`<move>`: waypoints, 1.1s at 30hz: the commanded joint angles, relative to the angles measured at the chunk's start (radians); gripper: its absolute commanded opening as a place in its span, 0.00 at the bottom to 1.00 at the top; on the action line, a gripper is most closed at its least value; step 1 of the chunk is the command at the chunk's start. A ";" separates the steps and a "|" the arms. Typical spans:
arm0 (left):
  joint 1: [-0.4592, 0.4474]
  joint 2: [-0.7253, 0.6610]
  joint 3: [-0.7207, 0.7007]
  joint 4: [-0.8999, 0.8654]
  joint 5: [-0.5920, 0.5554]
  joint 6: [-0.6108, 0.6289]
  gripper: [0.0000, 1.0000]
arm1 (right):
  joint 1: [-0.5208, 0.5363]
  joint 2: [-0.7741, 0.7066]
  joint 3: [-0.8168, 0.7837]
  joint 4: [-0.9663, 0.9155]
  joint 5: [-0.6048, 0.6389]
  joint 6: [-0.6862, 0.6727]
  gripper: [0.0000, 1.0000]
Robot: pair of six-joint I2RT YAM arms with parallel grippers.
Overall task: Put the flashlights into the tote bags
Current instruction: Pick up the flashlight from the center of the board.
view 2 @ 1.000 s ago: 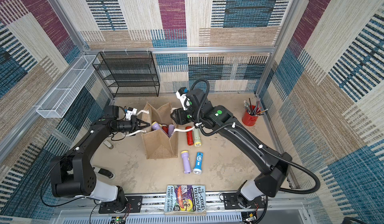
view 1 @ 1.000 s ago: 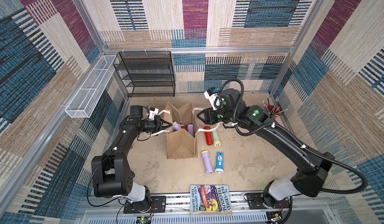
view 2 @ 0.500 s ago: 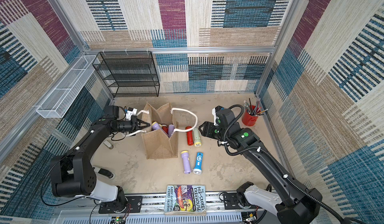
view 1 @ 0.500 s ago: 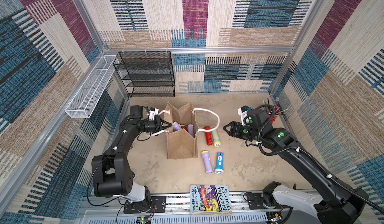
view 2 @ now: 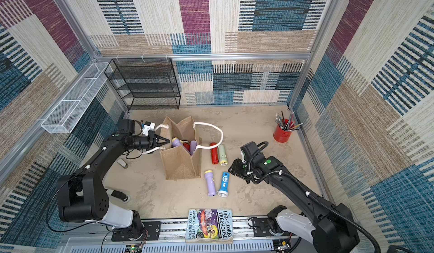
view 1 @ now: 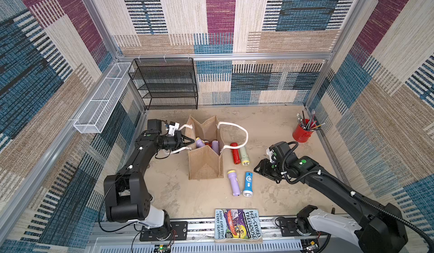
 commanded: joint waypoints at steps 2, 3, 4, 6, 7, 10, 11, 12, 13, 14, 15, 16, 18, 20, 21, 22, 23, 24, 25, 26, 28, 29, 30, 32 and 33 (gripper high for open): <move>0.000 -0.002 0.002 -0.005 -0.014 -0.008 0.04 | 0.012 0.029 0.000 -0.026 0.098 0.026 0.54; 0.000 -0.003 0.002 -0.006 -0.014 -0.008 0.04 | 0.020 0.035 -0.003 -0.022 0.105 0.037 0.54; 0.000 -0.002 0.001 -0.006 -0.012 -0.008 0.04 | 0.027 0.039 -0.008 -0.017 0.110 0.050 0.54; 0.000 -0.002 0.002 -0.006 -0.012 -0.008 0.04 | 0.048 0.048 -0.019 -0.001 0.119 0.078 0.54; 0.000 -0.002 0.002 -0.006 -0.012 -0.008 0.04 | 0.060 0.054 -0.026 0.011 0.118 0.091 0.54; 0.000 0.000 0.002 -0.007 -0.013 -0.009 0.04 | 0.094 0.082 -0.036 0.039 0.127 0.126 0.55; 0.000 0.000 0.002 -0.006 -0.012 -0.009 0.04 | 0.105 0.092 -0.037 0.049 0.130 0.133 0.55; 0.000 0.000 0.002 -0.006 -0.012 -0.009 0.04 | 0.116 0.106 -0.036 0.060 0.130 0.139 0.56; 0.000 0.000 0.002 -0.007 -0.012 -0.009 0.04 | 0.126 0.122 -0.034 0.069 0.131 0.142 0.57; 0.000 0.000 0.002 -0.007 -0.010 -0.009 0.04 | 0.134 0.135 -0.029 0.077 0.131 0.143 0.58; 0.000 0.000 0.002 -0.007 -0.010 -0.009 0.04 | 0.141 0.149 -0.023 0.086 0.131 0.142 0.58; 0.000 -0.002 0.002 -0.007 -0.011 -0.009 0.04 | 0.147 0.164 -0.015 0.092 0.131 0.138 0.59; 0.000 -0.002 0.002 -0.007 -0.010 -0.009 0.04 | 0.152 0.187 -0.003 0.095 0.135 0.132 0.60; 0.000 -0.004 0.002 -0.009 -0.009 -0.008 0.04 | 0.156 0.206 0.003 0.090 0.140 0.126 0.61; 0.000 -0.003 0.002 -0.009 -0.009 -0.008 0.04 | 0.156 0.212 0.005 0.090 0.140 0.124 0.62; 0.000 -0.005 0.002 -0.009 -0.010 -0.008 0.04 | 0.158 0.219 0.006 0.093 0.142 0.121 0.62; 0.000 -0.005 0.002 -0.009 -0.009 -0.008 0.04 | 0.159 0.224 0.005 0.094 0.143 0.122 0.63; 0.000 -0.005 0.003 -0.009 -0.007 -0.008 0.04 | 0.162 0.230 0.005 0.099 0.142 0.122 0.64; 0.000 -0.006 0.003 -0.010 -0.006 -0.008 0.04 | 0.165 0.235 0.006 0.103 0.140 0.122 0.65; 0.000 -0.006 0.003 -0.009 -0.006 -0.008 0.04 | 0.169 0.247 0.009 0.107 0.141 0.121 0.66; 0.000 -0.006 0.003 -0.010 -0.005 -0.008 0.04 | 0.177 0.268 0.017 0.113 0.140 0.116 0.68; 0.000 -0.006 0.002 -0.009 -0.005 -0.008 0.04 | 0.182 0.280 0.026 0.112 0.141 0.111 0.68; 0.000 -0.008 0.003 -0.010 -0.005 -0.007 0.04 | 0.188 0.294 0.036 0.111 0.144 0.105 0.68; 0.000 -0.006 0.003 -0.010 -0.002 -0.006 0.04 | 0.199 0.319 0.054 0.107 0.155 0.093 0.68; 0.000 -0.006 0.003 -0.008 -0.003 -0.007 0.04 | 0.204 0.331 0.060 0.102 0.160 0.089 0.68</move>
